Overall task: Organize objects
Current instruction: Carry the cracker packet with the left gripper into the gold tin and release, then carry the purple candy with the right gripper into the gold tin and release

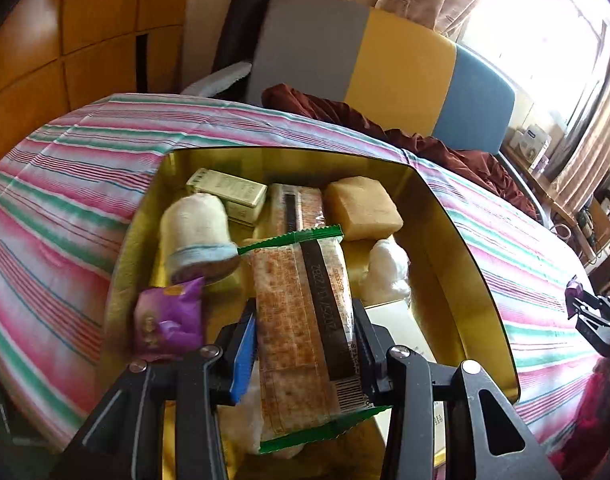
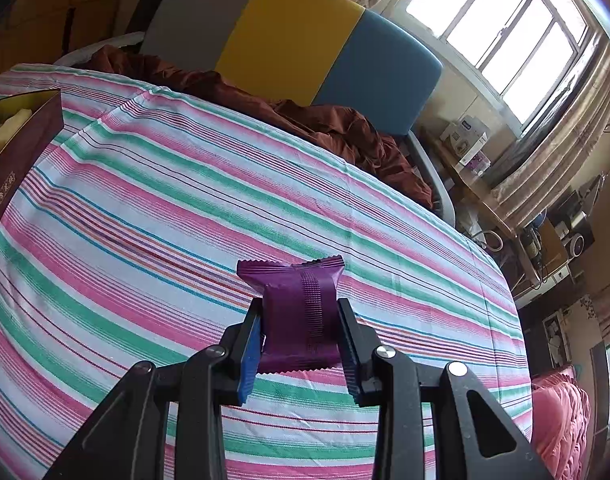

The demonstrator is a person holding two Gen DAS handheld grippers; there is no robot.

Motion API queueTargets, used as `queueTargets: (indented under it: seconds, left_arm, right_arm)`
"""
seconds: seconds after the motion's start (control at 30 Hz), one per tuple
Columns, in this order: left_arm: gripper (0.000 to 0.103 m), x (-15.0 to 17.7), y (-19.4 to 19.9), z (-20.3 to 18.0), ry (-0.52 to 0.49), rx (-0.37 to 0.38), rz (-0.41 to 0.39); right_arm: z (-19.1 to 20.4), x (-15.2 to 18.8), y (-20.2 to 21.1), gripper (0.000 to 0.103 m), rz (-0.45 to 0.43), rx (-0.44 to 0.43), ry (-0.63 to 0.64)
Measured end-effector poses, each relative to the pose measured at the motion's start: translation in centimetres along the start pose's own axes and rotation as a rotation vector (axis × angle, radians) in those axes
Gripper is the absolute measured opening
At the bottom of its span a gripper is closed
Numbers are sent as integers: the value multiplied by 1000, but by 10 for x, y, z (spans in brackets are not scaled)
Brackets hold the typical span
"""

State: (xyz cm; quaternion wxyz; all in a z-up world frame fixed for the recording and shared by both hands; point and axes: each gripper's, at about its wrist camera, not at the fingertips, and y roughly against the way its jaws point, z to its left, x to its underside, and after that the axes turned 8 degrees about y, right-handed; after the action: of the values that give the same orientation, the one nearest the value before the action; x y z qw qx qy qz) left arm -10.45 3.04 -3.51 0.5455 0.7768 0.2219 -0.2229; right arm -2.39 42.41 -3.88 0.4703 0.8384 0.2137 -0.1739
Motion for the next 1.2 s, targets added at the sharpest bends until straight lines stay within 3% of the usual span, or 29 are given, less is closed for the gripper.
queueTargets:
  seconds: [0.33,0.53,0.9,1.0,1.2]
  left_arm:
    - [44,-8,-5,-20,-59,-31,-24]
    - [49,-5,15,-13,-73,-60,-78]
    - [60,9,70,3,-93,-155,-224]
    - [61,14,78,5,-92,-171,-243]
    - [70,15,87,12,-67,-189,-253]
  right_arm:
    - [-1,-1,2,34,-4,-25,-9]
    - [8,-13,18,34,-16,-120,-72]
    - [103,-77,85,34,-162,-441,-64]
    - [134,-92,96,34,-168,-529,-43]
    - [185,-108,98,34,-129,-583,2]
